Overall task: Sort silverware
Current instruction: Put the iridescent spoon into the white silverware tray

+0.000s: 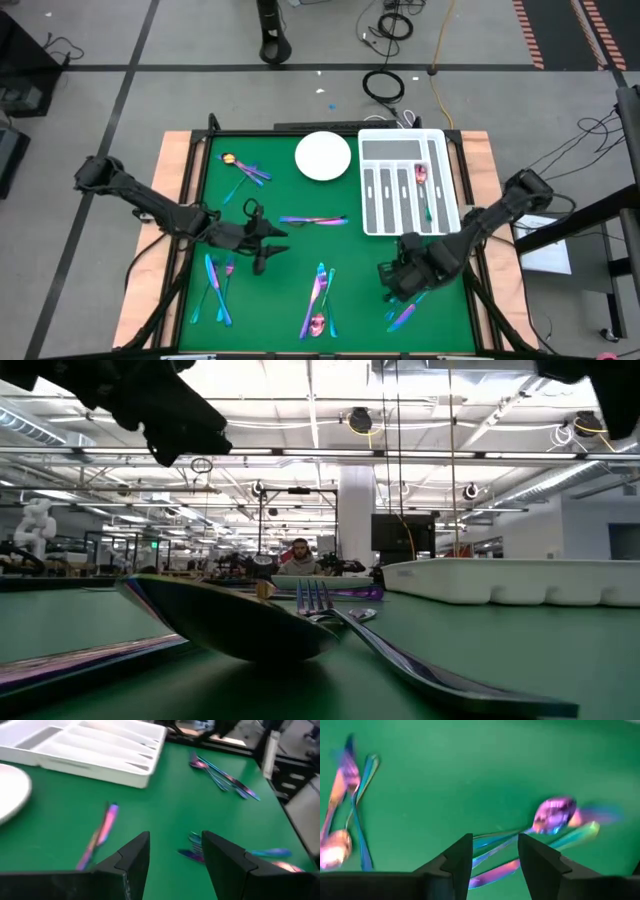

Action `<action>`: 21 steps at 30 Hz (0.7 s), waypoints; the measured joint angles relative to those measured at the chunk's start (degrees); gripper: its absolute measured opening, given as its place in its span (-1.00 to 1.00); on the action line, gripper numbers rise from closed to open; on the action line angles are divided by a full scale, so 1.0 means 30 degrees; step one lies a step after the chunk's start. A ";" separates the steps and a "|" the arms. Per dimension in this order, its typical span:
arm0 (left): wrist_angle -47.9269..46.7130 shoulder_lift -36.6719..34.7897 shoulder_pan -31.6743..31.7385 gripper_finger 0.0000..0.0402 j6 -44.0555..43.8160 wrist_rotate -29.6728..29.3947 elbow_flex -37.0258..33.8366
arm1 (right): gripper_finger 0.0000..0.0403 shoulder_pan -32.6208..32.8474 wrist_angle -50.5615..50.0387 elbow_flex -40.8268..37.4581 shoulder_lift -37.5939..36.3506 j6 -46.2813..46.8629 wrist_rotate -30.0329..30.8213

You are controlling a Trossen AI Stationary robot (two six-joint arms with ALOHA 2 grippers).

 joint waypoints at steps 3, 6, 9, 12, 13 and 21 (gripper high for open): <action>0.0024 0.0007 -0.0391 -0.10 0.0002 0.0028 0.0000 | -0.28 0.0496 0.0493 0.0000 0.0775 0.1602 -0.0448; 0.0023 0.0007 -0.0735 -0.10 0.0020 -0.0001 0.0000 | -0.28 0.0757 0.0880 0.0000 0.1814 0.1800 -0.1114; 0.0016 0.0007 -0.0954 -0.10 0.0138 0.0013 0.0000 | -0.28 0.0948 0.1356 0.0000 0.2940 0.1873 -0.1911; 0.0016 0.0007 -0.1019 -0.10 0.0143 0.0001 0.0000 | -0.28 0.1034 0.2113 -0.0007 0.3910 0.2312 -0.2048; 0.0016 0.0007 -0.1041 -0.10 0.0166 -0.0001 0.0000 | -0.28 0.1054 0.2344 -0.0007 0.4196 0.2391 -0.2049; 0.0016 0.0000 -0.1034 -0.10 0.0756 -0.0016 0.0000 | -0.28 0.1062 0.2771 -0.0007 0.5747 0.2733 -0.3429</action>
